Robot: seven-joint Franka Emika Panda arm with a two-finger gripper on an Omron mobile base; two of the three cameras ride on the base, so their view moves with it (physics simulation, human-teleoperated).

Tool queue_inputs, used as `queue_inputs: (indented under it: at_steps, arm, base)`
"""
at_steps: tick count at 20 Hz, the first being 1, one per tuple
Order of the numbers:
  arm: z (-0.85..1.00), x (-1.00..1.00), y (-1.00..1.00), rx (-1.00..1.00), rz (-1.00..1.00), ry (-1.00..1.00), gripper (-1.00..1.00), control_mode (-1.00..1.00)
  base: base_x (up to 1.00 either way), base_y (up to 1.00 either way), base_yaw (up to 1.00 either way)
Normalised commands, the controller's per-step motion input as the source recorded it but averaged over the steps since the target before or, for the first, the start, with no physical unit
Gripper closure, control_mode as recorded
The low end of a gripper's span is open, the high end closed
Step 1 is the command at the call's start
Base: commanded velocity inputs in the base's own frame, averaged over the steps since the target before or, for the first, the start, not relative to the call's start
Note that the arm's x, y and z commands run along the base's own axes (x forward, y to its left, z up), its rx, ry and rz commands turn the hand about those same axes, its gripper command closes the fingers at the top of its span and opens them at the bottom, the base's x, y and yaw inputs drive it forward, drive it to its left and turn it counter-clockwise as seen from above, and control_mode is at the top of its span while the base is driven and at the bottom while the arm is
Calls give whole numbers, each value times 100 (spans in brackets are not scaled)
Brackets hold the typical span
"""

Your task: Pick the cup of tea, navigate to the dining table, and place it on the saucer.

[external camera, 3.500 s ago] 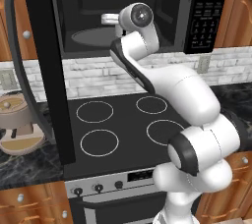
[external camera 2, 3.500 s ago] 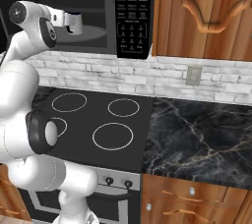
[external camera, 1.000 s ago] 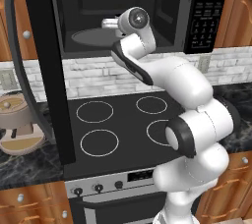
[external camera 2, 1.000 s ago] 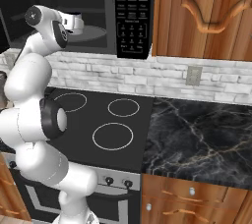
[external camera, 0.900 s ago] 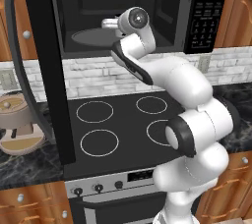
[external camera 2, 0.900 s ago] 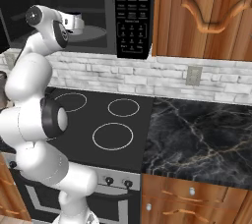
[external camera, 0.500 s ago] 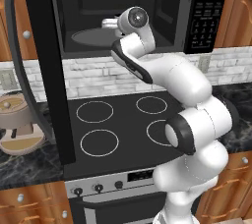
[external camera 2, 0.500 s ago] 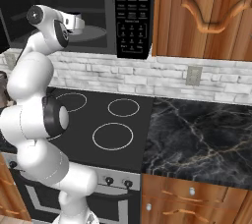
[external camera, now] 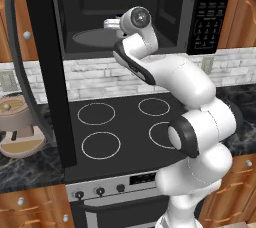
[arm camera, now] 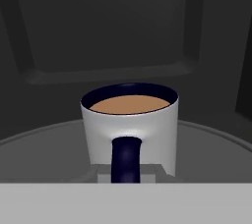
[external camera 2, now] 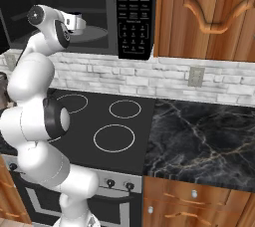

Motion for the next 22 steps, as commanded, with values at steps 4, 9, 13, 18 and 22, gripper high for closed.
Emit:
queue_inputs:
  at_steps: [4,9,13,18,22]
  arm:
    - [0,0,0,0,0,0,100,-100]
    - [0,0,0,0,0,0,100,-100]
    - [0,-18,0,0,0,-2,100,-100]
    - [0,-38,-2,0,-2,-4,100,-100]
    - [2,-53,-13,2,-7,-8,100,-100]
  base:
    - [0,0,0]
    - [0,0,0]
    - [0,0,0]
    - [0,0,0]
    - [0,0,0]
